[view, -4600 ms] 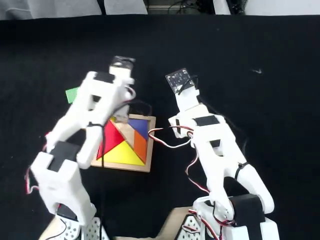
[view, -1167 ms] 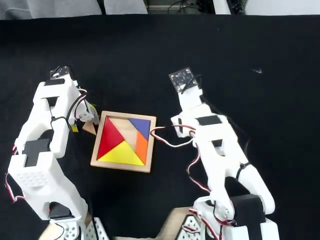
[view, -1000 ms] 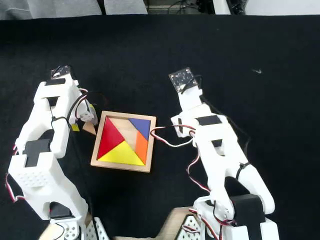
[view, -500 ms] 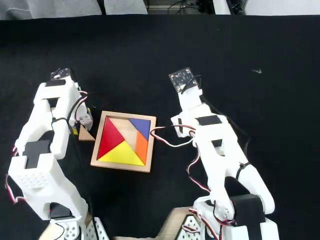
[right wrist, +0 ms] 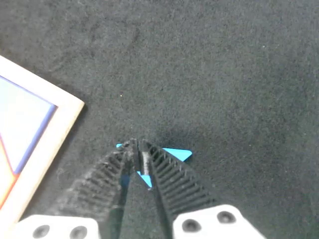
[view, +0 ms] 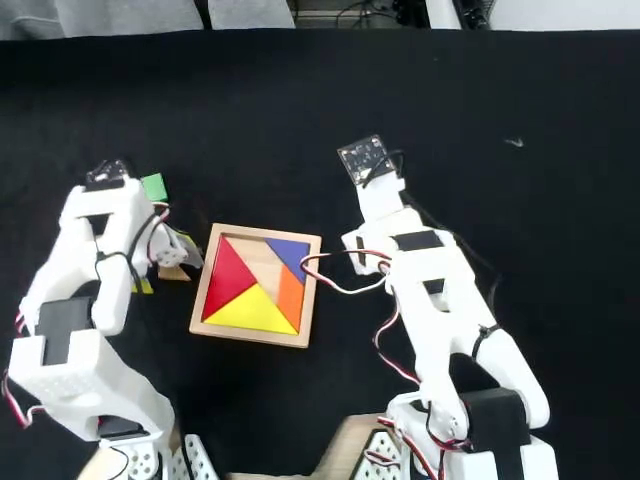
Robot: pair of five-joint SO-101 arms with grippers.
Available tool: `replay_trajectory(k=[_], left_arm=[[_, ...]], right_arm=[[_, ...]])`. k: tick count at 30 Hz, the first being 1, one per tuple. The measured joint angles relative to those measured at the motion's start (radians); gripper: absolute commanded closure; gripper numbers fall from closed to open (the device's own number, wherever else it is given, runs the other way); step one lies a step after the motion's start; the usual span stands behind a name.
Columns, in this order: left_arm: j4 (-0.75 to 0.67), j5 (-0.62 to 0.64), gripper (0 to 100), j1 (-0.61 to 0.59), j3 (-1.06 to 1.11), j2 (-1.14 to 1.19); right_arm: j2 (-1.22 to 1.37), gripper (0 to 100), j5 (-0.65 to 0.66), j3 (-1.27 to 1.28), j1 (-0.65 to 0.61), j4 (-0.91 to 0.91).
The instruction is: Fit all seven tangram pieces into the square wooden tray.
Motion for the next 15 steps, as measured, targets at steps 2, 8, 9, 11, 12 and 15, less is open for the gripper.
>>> replay_trajectory(k=[2,8,9,11,12,15], left_arm=[[-0.038,0.003,75,0.003,0.023,-0.014],[-0.072,0.008,79,0.014,0.023,-0.018],[-0.078,0.009,79,0.014,0.023,-0.021],[-0.083,0.009,79,0.015,0.023,-0.021],[-0.086,0.009,79,0.015,0.023,-0.021],[-0.089,0.009,80,0.015,0.023,-0.021]], right_arm=[[0.000,98.7,0.000,0.000,0.000,0.000],[0.000,98.7,0.000,0.000,0.000,0.000],[0.000,98.7,0.000,0.000,0.000,0.000],[0.000,98.7,0.000,0.000,0.000,0.000],[0.000,98.7,0.000,0.000,0.000,0.000],[0.000,98.7,0.000,0.000,0.000,0.000]])
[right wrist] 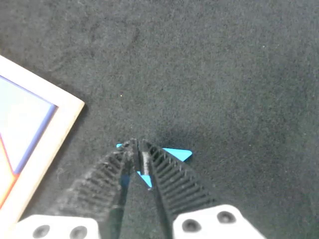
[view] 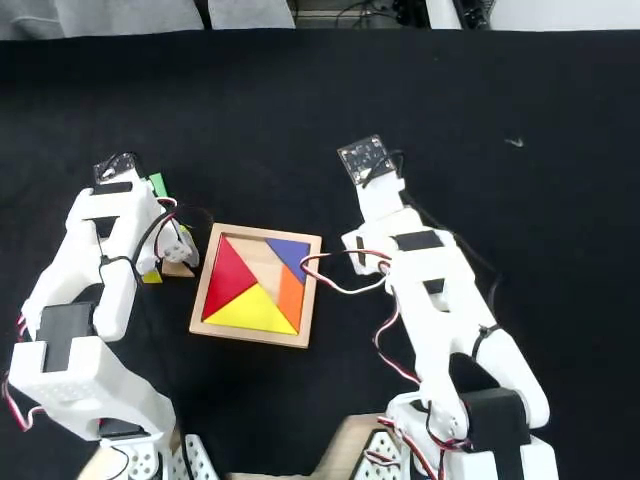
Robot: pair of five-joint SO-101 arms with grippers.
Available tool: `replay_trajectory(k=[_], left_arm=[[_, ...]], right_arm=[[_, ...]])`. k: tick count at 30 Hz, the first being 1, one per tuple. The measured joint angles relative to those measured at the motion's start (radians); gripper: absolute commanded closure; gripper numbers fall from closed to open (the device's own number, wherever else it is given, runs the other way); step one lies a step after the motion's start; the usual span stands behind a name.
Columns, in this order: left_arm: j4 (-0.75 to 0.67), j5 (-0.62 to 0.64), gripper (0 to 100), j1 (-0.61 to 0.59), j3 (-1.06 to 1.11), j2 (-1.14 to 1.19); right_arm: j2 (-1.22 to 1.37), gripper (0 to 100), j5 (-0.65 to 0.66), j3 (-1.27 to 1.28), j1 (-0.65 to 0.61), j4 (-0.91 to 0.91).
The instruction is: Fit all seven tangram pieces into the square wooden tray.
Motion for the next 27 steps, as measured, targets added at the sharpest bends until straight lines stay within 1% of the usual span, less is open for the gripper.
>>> replay_trajectory(k=[10,16,27], left_arm=[[0.000,0.000,80,0.005,-0.002,0.000],[0.000,0.034,80,0.006,-0.002,0.000],[0.000,0.044,80,0.006,-0.002,0.000]], right_arm=[[0.000,98.7,0.000,0.000,0.000,0.000],[0.000,98.7,0.000,0.000,0.000,0.000],[0.000,98.7,0.000,0.000,0.000,0.000]])
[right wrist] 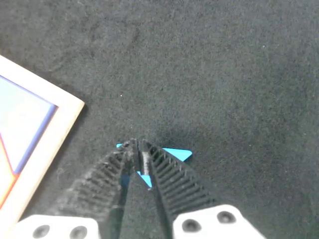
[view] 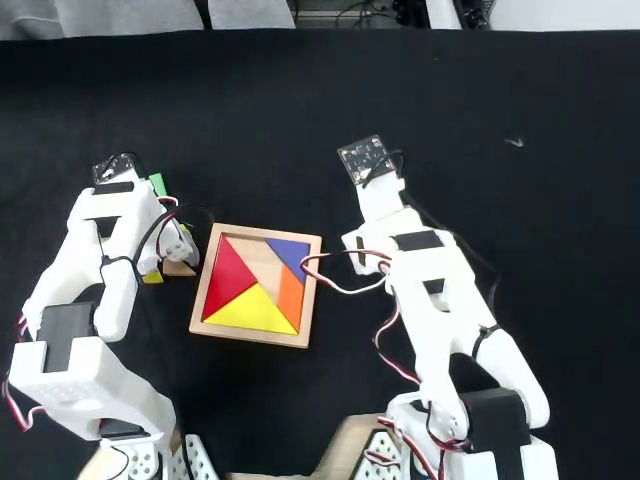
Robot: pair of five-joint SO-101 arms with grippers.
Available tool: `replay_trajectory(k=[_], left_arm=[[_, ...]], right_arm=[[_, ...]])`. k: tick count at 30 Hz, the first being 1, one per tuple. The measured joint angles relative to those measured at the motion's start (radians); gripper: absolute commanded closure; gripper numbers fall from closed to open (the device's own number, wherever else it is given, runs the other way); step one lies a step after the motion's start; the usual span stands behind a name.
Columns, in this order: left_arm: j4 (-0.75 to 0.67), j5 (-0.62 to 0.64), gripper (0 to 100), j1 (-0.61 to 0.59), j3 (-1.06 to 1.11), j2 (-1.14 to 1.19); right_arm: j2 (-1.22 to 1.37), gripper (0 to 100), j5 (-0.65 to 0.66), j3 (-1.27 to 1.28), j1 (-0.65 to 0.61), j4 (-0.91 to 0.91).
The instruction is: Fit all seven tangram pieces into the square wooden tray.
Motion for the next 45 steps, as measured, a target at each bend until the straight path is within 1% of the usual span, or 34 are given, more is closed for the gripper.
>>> replay_trajectory(k=[6,10,11,17,24,26,30,34,38,41,45], left_arm=[[0.000,0.034,80,0.000,0.000,0.000],[0.000,0.038,92,0.000,0.000,0.000],[-0.009,0.038,93,0.000,0.000,-0.002],[-0.040,0.044,89,0.000,0.000,-0.002],[-0.038,0.044,89,0.000,0.000,-0.009],[-0.014,0.043,89,0.002,-0.012,-0.012],[0.123,0.035,89,0.023,-0.077,-0.074],[0.244,-0.083,89,0.118,-0.118,-0.186],[0.316,-0.213,89,0.273,-0.121,-0.250],[0.316,-0.262,89,0.390,-0.121,-0.253],[0.235,-0.272,89,0.494,-0.121,-0.212]], right_arm=[[0.000,98.7,0.000,0.000,0.000,0.000],[0.000,98.7,0.000,0.000,0.000,0.000],[0.000,98.7,0.000,0.000,0.000,0.000],[0.000,98.7,0.000,0.000,0.000,0.000],[0.000,98.7,0.000,0.000,0.000,0.000],[0.000,98.7,0.000,0.000,0.000,0.000],[0.000,98.7,0.000,0.000,0.000,0.000],[0.000,98.7,0.000,0.000,0.000,0.000],[0.000,98.7,0.000,0.000,0.000,0.000],[0.000,98.7,0.000,0.000,0.003,0.000],[0.000,98.7,0.002,0.000,0.038,0.000]])
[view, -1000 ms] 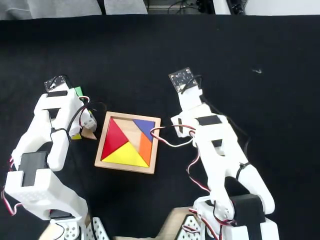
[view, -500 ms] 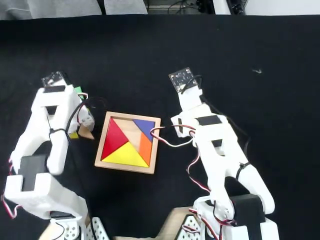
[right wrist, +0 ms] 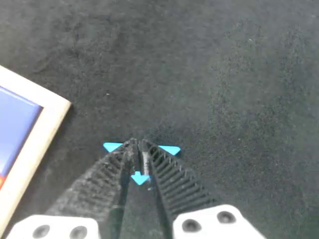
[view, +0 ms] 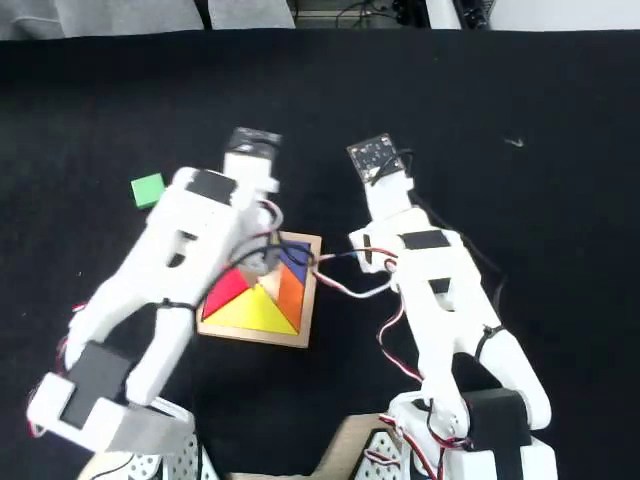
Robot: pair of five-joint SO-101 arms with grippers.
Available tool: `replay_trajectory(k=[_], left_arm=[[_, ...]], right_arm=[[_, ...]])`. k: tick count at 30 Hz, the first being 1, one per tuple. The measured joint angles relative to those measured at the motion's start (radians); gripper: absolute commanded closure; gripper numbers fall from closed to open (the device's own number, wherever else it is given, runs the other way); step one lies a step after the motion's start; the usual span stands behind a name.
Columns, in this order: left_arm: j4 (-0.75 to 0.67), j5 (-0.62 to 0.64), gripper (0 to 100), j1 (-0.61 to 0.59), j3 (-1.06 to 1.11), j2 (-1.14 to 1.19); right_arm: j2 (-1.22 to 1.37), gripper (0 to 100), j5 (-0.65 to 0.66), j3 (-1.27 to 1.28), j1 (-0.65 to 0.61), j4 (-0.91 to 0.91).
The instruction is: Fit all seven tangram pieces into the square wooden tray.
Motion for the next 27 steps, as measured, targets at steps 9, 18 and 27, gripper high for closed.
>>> replay_trajectory(k=[9,18,27], left_arm=[[-0.098,-0.100,89,0.048,-0.046,0.242],[-0.098,-0.094,89,0.046,-0.086,0.281],[-0.101,-0.031,88,0.046,-0.086,0.281]], right_arm=[[0.000,98.7,0.000,0.000,0.002,0.000],[0.000,98.7,0.000,0.000,0.000,0.000],[0.000,98.7,0.000,0.000,0.000,0.000]])
